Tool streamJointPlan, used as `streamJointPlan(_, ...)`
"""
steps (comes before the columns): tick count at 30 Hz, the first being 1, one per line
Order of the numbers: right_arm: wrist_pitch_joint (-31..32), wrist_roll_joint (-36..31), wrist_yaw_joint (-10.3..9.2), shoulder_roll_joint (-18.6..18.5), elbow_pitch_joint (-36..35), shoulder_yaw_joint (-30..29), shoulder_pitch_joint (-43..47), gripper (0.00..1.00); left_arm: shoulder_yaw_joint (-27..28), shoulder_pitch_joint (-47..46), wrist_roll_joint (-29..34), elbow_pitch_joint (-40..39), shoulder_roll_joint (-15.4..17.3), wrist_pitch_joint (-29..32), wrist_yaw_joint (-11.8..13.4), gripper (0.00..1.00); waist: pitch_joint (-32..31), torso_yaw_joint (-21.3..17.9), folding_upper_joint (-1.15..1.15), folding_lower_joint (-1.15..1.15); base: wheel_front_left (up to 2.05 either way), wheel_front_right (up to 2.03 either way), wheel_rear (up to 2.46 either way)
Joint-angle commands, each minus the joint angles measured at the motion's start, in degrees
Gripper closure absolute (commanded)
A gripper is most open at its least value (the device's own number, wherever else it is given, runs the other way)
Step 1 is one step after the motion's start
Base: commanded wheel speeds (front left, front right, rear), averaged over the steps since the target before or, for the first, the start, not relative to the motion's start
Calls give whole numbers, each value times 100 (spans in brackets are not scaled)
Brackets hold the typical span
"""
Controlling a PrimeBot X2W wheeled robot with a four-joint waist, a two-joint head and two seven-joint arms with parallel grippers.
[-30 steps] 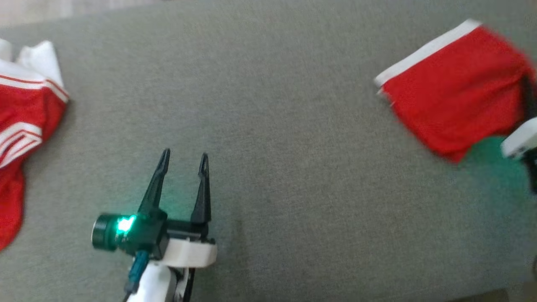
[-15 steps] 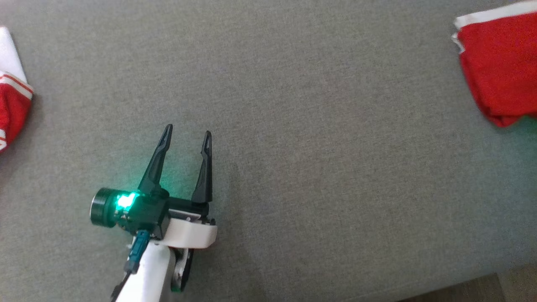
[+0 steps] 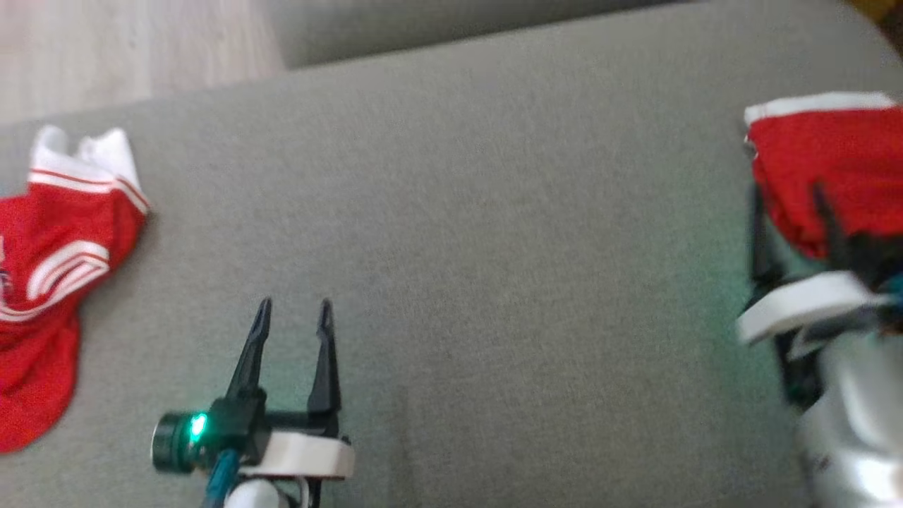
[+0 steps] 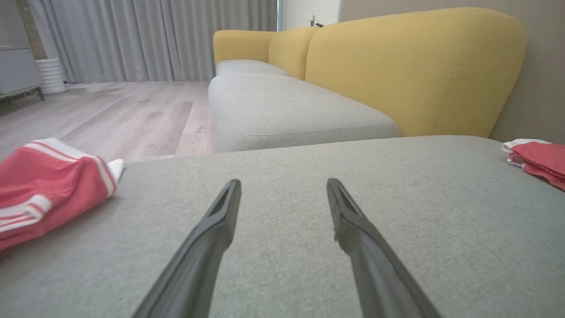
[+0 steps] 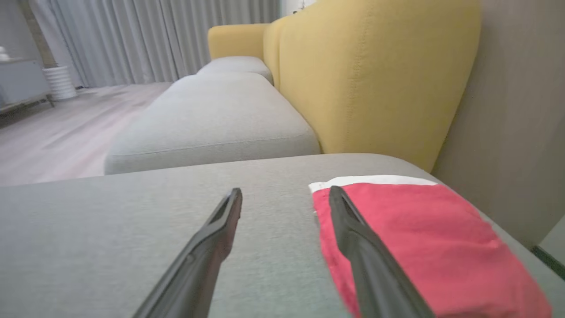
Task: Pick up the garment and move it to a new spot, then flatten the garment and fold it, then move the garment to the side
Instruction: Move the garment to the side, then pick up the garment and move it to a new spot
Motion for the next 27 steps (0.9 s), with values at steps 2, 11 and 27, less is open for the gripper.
streamJointPlan(2, -53, 104, -4, 116, -333, 403, 193, 0, 219, 25, -141, -121, -9, -30, 86, 0, -547, 214, 0, 2, 0, 0, 0)
streamJointPlan(11, -53, 87, -4, 671, -1146, 1077, 1516, 0, 474, 449, -406, -87, -11, -30, 294, 0, -1246, 509, 0, 2, 0, 0, 0)
streamJointPlan(27, -53, -469, -4, 881, -1437, 675, 2253, 0, 528, 637, -280, -30, -11, -30, 258, 0, -1567, 669, 0, 2, 0, 0, 0)
